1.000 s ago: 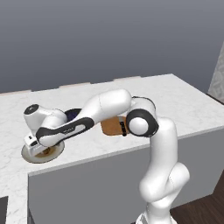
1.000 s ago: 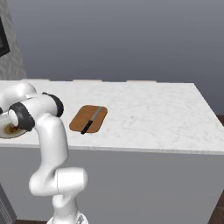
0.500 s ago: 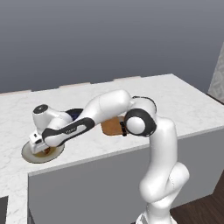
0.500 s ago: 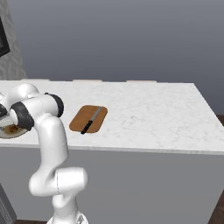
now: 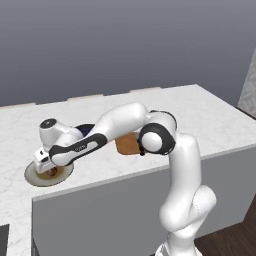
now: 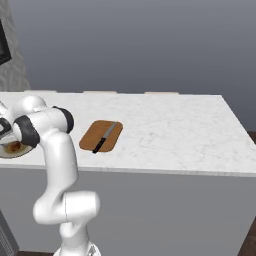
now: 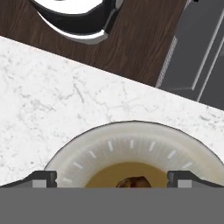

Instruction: Pick up the knife from the drawer and place it on the cutting board. Then place the meat from the plate to the cutting board.

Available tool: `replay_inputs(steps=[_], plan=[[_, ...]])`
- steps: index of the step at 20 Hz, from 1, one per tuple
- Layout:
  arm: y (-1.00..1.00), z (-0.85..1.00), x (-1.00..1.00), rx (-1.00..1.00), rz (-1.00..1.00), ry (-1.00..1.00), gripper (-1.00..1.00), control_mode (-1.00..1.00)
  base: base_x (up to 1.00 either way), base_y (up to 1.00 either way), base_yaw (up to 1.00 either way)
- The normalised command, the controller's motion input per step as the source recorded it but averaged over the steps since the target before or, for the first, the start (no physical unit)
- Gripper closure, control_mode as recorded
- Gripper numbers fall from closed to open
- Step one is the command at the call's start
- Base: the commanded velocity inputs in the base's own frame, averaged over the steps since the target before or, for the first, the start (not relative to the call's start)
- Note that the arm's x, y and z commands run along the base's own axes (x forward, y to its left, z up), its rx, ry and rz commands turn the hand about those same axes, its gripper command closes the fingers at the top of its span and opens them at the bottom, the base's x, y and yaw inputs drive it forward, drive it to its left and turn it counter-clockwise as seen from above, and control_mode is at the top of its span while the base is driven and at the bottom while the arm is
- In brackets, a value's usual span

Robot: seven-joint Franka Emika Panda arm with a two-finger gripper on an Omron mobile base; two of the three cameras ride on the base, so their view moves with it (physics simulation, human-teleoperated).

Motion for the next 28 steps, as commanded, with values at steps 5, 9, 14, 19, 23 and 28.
replay_inputs(steps=[5, 9, 14, 19, 23, 28], plan=[[0.25, -0.07, 0.0, 0.0, 0.0, 0.0, -1.0, -1.0, 0.0, 0.0, 0.0], [0.09, -0.05, 0.13, -0.01, 0.0, 0.0, -1.0, -1.0, 0.0, 0.0, 0.0], [0.09, -0.09, 0.13, -0.02, 0.0, 0.0, -1.0, -1.0, 0.0, 0.0, 0.0], [0.0, -0.26, 0.2, -0.04, 0.0, 0.04, -1.0, -1.0, 0.0, 0.0, 0.0], [0.0, -0.26, 0.04, -0.03, 0.0, 0.03, -1.0, -1.0, 0.0, 0.0, 0.0], [0.12, 0.0, 0.08, 0.0, 0.0, 0.0, -1.0, -1.0, 0.0, 0.0, 0.0]])
